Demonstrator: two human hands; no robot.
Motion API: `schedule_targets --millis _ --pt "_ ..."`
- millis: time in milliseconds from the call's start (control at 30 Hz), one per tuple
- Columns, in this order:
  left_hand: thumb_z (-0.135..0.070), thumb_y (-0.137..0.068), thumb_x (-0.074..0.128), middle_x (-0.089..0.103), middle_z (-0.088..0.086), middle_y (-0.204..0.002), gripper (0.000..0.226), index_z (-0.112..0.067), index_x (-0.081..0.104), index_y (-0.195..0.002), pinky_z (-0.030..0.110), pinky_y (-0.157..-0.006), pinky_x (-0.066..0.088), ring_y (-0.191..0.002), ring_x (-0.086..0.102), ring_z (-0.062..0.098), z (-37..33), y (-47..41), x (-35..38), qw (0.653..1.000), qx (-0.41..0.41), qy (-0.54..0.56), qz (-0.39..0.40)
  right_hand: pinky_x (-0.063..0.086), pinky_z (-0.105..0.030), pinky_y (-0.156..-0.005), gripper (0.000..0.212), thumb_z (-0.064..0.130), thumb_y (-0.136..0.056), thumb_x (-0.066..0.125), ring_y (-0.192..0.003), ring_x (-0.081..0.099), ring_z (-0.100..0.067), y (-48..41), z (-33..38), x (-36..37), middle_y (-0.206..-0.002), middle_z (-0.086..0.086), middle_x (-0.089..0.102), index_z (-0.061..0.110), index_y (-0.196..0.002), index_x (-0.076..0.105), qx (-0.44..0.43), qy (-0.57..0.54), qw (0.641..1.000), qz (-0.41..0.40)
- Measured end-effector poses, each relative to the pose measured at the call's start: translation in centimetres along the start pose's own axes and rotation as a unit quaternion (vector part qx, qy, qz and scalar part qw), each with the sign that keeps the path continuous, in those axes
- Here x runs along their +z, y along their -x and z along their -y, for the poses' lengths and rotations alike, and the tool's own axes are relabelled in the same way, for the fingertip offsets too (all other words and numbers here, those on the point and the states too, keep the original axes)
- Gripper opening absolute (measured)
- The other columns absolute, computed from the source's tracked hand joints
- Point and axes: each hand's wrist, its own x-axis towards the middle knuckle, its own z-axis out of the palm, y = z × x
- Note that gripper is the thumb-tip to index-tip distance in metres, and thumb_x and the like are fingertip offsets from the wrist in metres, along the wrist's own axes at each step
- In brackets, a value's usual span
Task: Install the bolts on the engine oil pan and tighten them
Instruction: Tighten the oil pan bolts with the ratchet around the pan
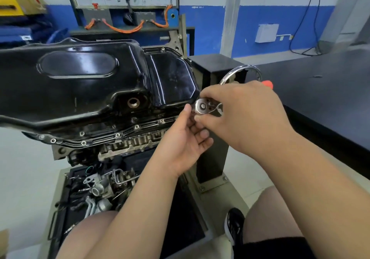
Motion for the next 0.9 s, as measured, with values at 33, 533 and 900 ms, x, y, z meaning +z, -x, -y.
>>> schedule_targets --millis 33,533,900 --pt "-0.052 -0.088 0.052 0.050 0.000 -0.088 0.037 -0.019 0.059 -0.105 0.030 -0.073 0.048 -0.076 0.051 0.014 0.0 0.1 -0.1 1.000 0.000 0.001 -0.004 0.028 -0.030 -0.065 0.029 0.054 -0.080 0.059 -0.081 0.060 -0.023 -0.1 0.0 0.1 -0.084 0.007 0.068 0.034 -0.100 0.064 0.001 0.010 1.000 0.002" --pt "-0.037 -0.093 0.051 0.042 0.002 -0.109 0.029 -0.020 0.050 -0.117 0.038 -0.110 0.025 -0.114 0.028 0.019 1.1 -0.6 0.2 0.985 -0.002 0.173 -0.006 0.033 -0.036 -0.088 0.023 0.036 -0.085 0.054 -0.088 0.054 -0.021 -1.4 -1.3 0.4 -0.090 0.004 0.061 0.024 -0.103 0.061 -0.153 -0.024 0.984 0.088" --pt "-0.043 -0.087 0.048 0.029 0.007 -0.126 0.046 -0.020 0.046 -0.127 0.035 -0.094 0.033 -0.116 0.029 0.024 1.4 0.7 2.0 0.987 0.047 0.147 0.050 0.037 -0.037 -0.076 0.020 0.033 -0.073 0.051 -0.074 0.049 -0.019 -1.4 -1.0 -0.2 -0.075 0.008 0.054 0.020 -0.083 0.062 -0.132 -0.095 0.987 -0.016"
